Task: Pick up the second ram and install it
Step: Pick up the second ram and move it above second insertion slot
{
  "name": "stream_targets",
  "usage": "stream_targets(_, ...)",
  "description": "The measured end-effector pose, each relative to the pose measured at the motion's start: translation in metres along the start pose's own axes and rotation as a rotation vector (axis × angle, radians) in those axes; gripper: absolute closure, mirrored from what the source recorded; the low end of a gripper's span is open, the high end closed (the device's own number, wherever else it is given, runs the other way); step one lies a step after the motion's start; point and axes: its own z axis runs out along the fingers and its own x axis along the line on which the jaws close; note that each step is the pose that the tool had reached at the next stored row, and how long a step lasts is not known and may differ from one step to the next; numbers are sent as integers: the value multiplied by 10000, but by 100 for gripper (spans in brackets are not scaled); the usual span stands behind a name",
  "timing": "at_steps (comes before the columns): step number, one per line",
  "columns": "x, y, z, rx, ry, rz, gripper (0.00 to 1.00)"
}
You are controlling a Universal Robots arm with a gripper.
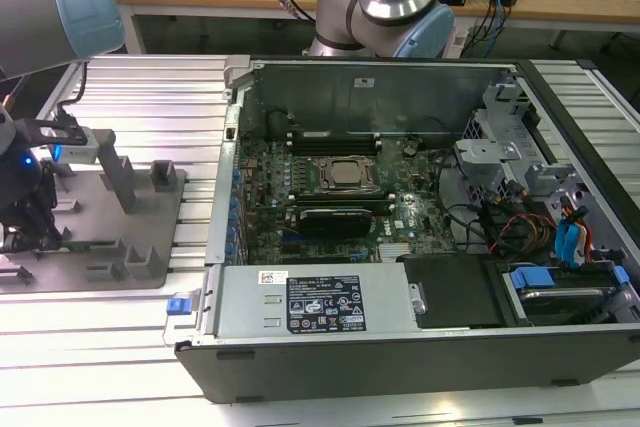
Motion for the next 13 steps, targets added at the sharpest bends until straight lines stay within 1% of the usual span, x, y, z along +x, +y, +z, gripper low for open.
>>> stream_targets(1, 0, 0, 0, 0, 0, 0, 90)
stream_targets(6, -2, 0, 0, -1, 0, 28, 90)
stream_targets(9, -2, 0, 6, 6, -20, 465, 90)
stream_targets(11, -1, 0, 15, 16, -48, 1058, 90)
stream_targets(13, -1, 0, 20, 21, -65, 1449, 90)
